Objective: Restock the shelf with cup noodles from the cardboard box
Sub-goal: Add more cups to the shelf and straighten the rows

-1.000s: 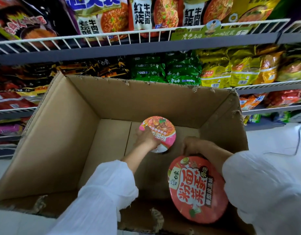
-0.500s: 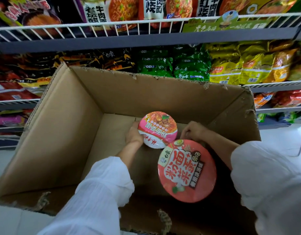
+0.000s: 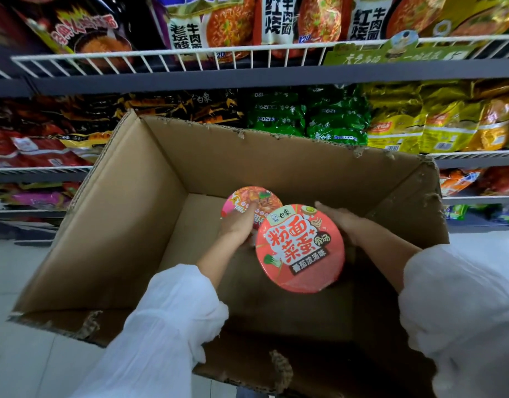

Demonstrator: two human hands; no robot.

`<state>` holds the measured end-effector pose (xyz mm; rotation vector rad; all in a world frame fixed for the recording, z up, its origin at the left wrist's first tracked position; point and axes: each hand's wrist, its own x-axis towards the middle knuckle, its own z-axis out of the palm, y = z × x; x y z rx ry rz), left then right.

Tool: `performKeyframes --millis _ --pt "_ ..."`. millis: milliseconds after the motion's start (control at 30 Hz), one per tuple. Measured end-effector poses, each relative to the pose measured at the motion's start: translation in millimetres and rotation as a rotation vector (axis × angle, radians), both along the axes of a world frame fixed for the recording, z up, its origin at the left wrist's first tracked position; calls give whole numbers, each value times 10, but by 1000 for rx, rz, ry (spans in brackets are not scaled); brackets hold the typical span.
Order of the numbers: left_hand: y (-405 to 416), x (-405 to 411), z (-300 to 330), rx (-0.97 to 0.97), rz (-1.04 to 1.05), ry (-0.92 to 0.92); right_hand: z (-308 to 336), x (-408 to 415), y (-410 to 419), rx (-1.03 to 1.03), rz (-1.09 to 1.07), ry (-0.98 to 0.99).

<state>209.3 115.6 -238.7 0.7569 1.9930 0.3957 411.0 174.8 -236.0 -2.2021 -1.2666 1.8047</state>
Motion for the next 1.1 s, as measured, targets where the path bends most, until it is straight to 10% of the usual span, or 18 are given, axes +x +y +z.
performKeyframes --millis 167,367,567,1100 --pt "-87 95 197 -309 -29 -412 108 28 0 -123 -18 237" --pt "-116 143 195 -252 55 -714 338 105 -212 -198 173 300" --pt "-119 234 173 -203 -7 -764 430 155 -142 89 -88 80" --pt "-139 364 312 -175 -6 -637 548 149 -322 -78 -234 332"
